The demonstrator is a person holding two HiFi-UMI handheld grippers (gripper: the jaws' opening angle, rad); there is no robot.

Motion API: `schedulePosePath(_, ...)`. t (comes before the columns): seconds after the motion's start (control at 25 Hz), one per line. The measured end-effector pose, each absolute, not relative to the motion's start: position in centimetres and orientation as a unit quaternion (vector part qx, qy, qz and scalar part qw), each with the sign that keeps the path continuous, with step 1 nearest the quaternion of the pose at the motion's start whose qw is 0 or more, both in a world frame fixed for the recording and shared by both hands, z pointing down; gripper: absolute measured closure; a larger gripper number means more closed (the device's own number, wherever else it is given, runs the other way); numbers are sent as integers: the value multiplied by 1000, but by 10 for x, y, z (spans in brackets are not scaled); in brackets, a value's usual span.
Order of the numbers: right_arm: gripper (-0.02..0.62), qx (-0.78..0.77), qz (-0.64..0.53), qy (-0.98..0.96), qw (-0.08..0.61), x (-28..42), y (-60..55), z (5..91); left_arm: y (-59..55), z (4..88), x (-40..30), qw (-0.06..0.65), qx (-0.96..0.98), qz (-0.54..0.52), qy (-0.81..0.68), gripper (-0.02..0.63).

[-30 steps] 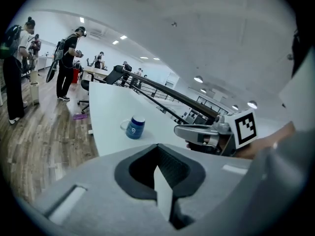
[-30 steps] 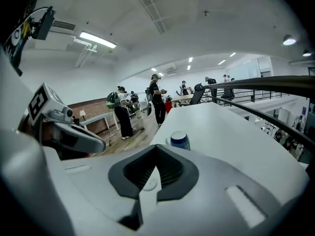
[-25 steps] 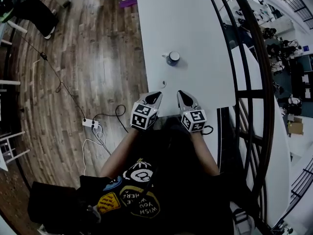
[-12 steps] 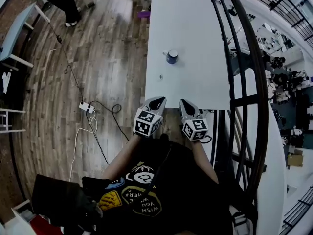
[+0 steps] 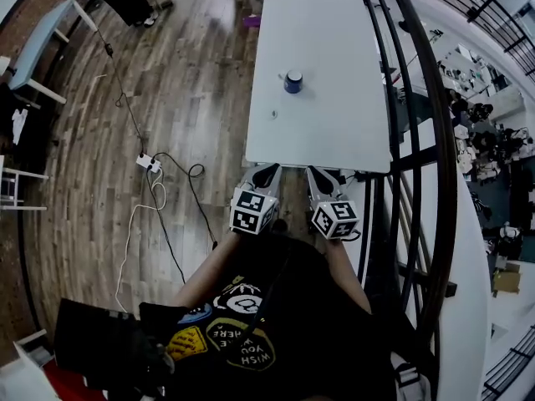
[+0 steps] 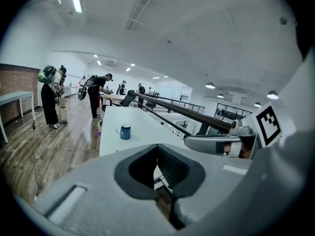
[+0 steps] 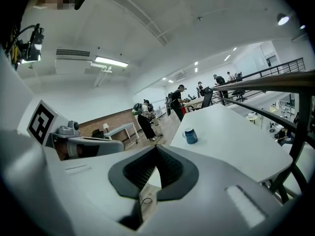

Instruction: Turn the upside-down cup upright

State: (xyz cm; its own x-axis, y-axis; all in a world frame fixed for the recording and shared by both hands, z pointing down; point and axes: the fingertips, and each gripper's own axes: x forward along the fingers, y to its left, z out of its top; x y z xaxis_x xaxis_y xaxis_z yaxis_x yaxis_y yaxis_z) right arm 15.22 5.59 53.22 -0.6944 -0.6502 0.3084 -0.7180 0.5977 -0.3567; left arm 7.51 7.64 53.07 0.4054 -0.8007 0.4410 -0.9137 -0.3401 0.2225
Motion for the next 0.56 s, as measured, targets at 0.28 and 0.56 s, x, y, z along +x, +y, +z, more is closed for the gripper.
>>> schedulePosePath(0.28,597,383,216,-895,70,135,68,511,80,506,71,205,830,115,-506,601)
schedulePosePath(0.56,597,383,210,-897,73,122,83,502,93,504,61,209,832,114,-500,601)
